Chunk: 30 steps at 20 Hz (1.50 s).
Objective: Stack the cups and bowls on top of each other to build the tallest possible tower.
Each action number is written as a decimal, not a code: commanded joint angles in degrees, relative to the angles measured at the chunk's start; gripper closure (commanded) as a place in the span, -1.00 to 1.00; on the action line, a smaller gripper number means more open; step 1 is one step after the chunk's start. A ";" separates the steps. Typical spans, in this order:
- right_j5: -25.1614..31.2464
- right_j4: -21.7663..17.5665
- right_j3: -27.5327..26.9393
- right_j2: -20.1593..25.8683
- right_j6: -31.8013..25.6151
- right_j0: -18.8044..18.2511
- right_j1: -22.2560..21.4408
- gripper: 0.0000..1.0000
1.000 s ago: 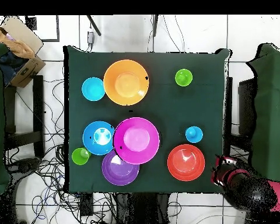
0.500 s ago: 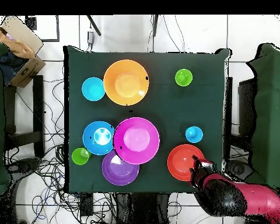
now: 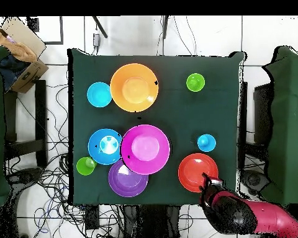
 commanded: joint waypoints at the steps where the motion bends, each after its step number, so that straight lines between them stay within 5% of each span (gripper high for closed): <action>1: -4.99 -8.45 -4.70 -9.14 14.92 6.69 7.95 -1.00; 10: -11.68 -12.91 -11.92 -21.94 21.84 18.18 15.95 -1.00; 30: -13.05 -10.68 -14.99 -23.30 17.31 17.54 19.91 -1.00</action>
